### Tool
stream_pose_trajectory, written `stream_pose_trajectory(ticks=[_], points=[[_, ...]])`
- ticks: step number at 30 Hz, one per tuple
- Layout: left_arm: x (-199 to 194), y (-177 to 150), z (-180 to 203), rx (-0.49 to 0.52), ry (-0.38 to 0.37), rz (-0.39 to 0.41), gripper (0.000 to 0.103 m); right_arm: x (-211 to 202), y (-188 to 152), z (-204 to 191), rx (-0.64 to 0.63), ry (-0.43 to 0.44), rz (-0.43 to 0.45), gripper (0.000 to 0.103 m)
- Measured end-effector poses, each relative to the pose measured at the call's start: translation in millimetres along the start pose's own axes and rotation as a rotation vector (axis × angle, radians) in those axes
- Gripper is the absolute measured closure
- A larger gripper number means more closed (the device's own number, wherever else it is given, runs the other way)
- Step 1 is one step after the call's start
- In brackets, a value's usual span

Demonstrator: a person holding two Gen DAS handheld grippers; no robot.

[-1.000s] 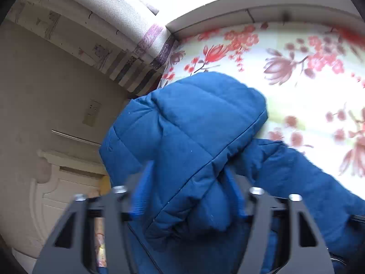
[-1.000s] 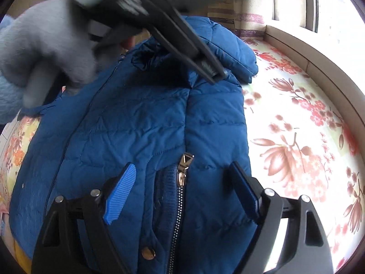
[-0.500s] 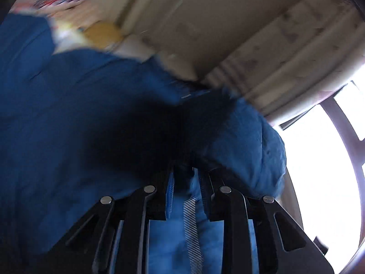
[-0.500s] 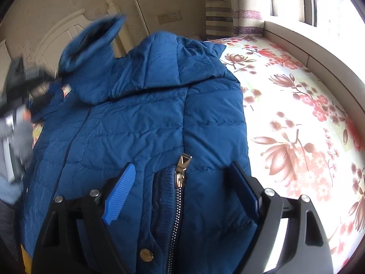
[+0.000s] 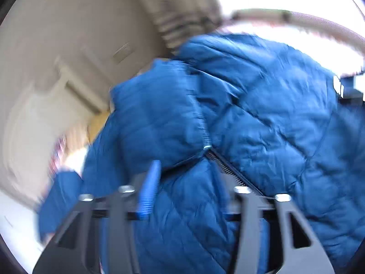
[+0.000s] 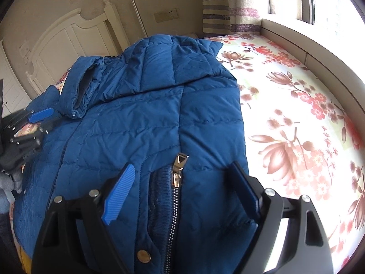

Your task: Fold large clothes

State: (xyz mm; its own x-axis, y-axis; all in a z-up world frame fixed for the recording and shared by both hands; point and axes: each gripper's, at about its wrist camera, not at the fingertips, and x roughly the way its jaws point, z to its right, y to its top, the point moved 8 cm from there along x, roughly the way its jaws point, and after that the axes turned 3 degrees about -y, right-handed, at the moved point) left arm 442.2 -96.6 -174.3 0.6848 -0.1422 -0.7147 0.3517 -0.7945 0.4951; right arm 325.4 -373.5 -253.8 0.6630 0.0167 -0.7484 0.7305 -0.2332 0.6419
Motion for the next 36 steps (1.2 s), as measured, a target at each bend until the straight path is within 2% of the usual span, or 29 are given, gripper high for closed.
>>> stream_pose_trajectory(ticks=[1,3,4,5,6,7,8,10,11,13,15,16,19,21,24,29,31,33,35,36], points=[[12,7,8,0.049,0.035,-0.010,0.033,0,0,0,-0.001,0.001,0.000,0.019],[28,17,12,0.115,0.056,-0.010,0.035,-1,0,1,0.005,0.004,0.003,0.019],[32,22,9,0.111,0.052,0.005,0.051,-1,0,2,0.011,0.007,0.005,0.019],[33,26,5,0.090,0.047,0.008,0.062,-2,0,3,0.017,0.009,0.006,0.019],[31,31,1,0.034,-0.012,0.028,0.075,-2,0,4,0.022,0.010,0.006,0.019],[22,36,-6,-0.036,-0.070,0.067,0.083,-2,0,5,0.029,0.013,0.008,0.019],[16,42,-16,-0.131,-0.112,0.116,0.083,-3,0,6,0.033,0.016,0.009,0.019],[-2,40,-53,-0.403,-0.202,0.220,0.084,-3,0,7,0.040,0.024,0.010,0.019],[-10,29,-80,-0.567,-0.259,0.269,0.084,-3,0,6,0.040,0.025,0.008,0.019],[-22,-13,-128,-0.940,-0.395,0.361,0.084,-3,0,6,0.035,0.025,0.006,0.018],[-13,-66,-160,-1.245,-0.509,0.390,0.083,-3,0,5,0.034,0.027,0.006,0.017],[-5,-88,-165,-1.323,-0.528,0.362,0.083,-4,0,6,0.036,0.028,0.006,0.017],[14,-138,-158,-1.436,-0.531,0.273,0.080,-5,0,6,0.037,0.028,0.011,0.017],[25,-161,-157,-1.535,-0.574,0.271,0.076,-7,2,6,0.041,0.023,0.010,0.018],[35,-166,-160,-1.599,-0.628,0.293,0.076,-16,16,6,0.019,-0.004,0.038,0.018],[47,-148,-156,-1.553,-0.629,0.252,0.076,-20,76,3,-0.095,-0.111,0.143,0.018],[55,-147,-159,-1.546,-0.601,0.223,0.075,3,92,11,-0.104,-0.163,0.104,0.018],[58,-145,-157,-1.539,-0.586,0.201,0.075,35,100,16,-0.119,-0.196,0.019,0.019],[59,-142,-157,-1.531,-0.583,0.186,0.075,58,99,14,-0.181,-0.247,-0.044,0.021],[61,-140,-158,-1.528,-0.583,0.177,0.075,63,100,10,-0.211,-0.259,-0.050,0.022]])
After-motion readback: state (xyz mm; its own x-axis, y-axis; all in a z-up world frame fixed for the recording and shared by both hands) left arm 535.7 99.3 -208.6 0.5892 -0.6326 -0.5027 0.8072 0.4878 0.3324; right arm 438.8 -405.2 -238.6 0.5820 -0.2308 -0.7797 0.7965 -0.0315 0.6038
